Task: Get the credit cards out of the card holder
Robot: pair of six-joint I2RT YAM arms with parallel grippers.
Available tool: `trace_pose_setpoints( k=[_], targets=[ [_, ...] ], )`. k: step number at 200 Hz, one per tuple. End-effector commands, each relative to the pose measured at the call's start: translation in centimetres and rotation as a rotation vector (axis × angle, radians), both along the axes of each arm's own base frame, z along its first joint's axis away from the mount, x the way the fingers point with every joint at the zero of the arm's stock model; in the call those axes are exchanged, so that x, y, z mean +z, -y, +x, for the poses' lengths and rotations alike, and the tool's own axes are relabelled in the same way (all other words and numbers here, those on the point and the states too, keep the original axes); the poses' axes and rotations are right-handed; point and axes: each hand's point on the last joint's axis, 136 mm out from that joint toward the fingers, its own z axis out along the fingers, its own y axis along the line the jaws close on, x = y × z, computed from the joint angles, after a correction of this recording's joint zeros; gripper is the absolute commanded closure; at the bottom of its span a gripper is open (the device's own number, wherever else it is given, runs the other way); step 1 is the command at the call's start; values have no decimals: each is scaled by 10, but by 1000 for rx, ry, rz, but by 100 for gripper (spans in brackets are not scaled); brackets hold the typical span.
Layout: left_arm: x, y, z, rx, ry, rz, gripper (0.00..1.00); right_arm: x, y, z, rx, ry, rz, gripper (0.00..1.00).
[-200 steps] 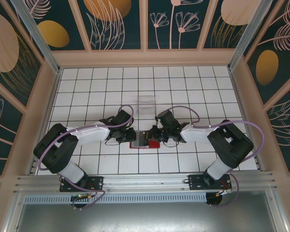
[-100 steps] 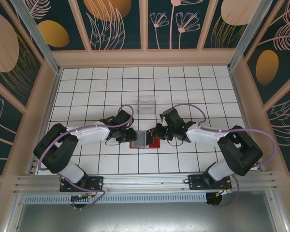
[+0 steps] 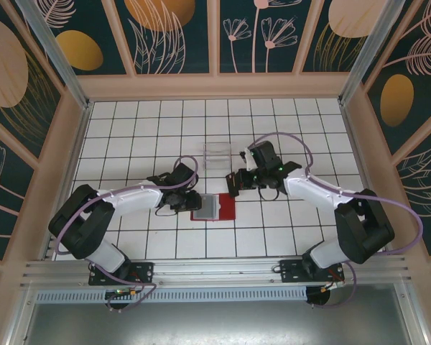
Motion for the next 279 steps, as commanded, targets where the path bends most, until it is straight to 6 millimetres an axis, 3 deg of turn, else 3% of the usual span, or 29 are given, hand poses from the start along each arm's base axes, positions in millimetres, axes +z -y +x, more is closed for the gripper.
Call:
trace_pose_setpoints(
  k=[1, 46, 71, 110, 191, 279],
  targets=[
    [9, -10, 0, 2, 15, 51, 67, 17, 11, 8, 214, 154, -149, 94],
    [11, -12, 3, -2, 27, 64, 66, 27, 4, 19, 615, 338, -340, 96],
    [15, -12, 3, 4, 39, 58, 66, 34, 2, 33, 754, 429, -422, 98],
    [18, -17, 4, 20, 61, 65, 66, 28, 2, 55, 932, 463, -540, 100],
    [22, -26, 3, 52, 86, 74, 65, 39, -36, 87, 1098, 482, -522, 100],
    [23, -27, 4, 60, 94, 85, 65, 17, -65, 92, 1174, 405, -487, 100]
  ],
)
